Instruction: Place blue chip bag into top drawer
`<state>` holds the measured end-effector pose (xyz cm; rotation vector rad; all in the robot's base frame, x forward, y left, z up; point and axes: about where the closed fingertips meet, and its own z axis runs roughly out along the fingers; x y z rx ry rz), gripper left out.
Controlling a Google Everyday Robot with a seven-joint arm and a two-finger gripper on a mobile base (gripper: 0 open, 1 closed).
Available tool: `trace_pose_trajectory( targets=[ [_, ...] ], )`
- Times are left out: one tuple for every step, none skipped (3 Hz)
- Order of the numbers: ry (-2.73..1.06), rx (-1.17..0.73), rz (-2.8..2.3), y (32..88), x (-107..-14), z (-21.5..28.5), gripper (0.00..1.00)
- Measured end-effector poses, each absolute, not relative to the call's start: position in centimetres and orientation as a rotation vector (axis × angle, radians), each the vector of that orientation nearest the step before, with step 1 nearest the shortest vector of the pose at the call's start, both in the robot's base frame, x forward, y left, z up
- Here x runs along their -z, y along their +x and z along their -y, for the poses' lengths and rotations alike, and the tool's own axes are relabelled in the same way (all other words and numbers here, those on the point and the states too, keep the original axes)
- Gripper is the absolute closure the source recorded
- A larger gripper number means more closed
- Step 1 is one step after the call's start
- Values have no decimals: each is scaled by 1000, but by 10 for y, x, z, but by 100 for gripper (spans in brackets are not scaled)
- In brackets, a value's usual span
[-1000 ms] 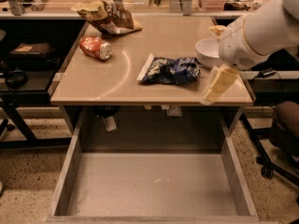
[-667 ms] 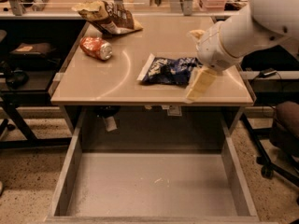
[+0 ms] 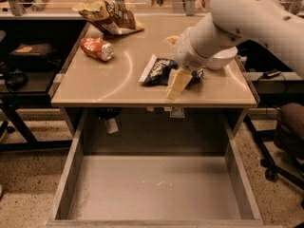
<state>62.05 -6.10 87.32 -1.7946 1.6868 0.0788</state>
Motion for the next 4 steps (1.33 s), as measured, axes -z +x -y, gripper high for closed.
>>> trace_pose_trajectory(
  targets=[
    [-1819,-67,-1730,644,-854,68,0],
    [-1838,-41,-1762,663,-839,79,0],
    [-1838,-40,-1764,665,-838,80,0],
    [-1838,-40,-1764,665,-838,80,13]
  ],
)
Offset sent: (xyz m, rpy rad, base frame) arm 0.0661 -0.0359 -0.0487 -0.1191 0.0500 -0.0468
